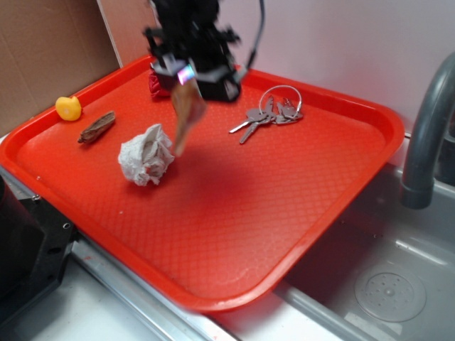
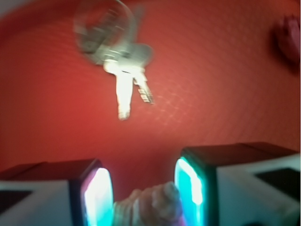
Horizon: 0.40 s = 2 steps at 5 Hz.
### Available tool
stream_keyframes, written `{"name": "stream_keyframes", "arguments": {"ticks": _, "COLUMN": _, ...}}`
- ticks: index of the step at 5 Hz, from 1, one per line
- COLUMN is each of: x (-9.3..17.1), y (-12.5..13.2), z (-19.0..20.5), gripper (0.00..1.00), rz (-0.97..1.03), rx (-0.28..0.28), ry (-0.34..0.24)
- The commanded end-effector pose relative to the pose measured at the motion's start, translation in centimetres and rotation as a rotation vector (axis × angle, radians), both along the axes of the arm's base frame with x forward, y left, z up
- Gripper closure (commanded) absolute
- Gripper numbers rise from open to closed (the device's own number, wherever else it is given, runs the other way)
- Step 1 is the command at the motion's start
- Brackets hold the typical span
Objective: Grab the shell.
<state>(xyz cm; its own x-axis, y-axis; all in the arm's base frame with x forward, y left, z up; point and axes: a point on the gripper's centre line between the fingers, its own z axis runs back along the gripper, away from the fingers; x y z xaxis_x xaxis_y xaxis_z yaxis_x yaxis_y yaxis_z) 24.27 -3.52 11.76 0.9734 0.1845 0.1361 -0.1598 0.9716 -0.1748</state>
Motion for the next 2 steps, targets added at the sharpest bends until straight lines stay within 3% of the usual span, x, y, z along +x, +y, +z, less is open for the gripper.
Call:
{"name": "stream_keyframes", "arguments": {"ticks": 1, "x": 0.9, "y": 5.0, "z": 4.6, "gripper": 1.0, "rz": -0.044, "rx": 0.045, "ry": -0.062}}
{"name": "stream_keyframes", "arguments": {"ticks": 2, "x": 0.6, "y": 6.5, "z": 4.7, "gripper": 1.0, "rz": 0.019, "rx": 0.038, "ry": -0.046}}
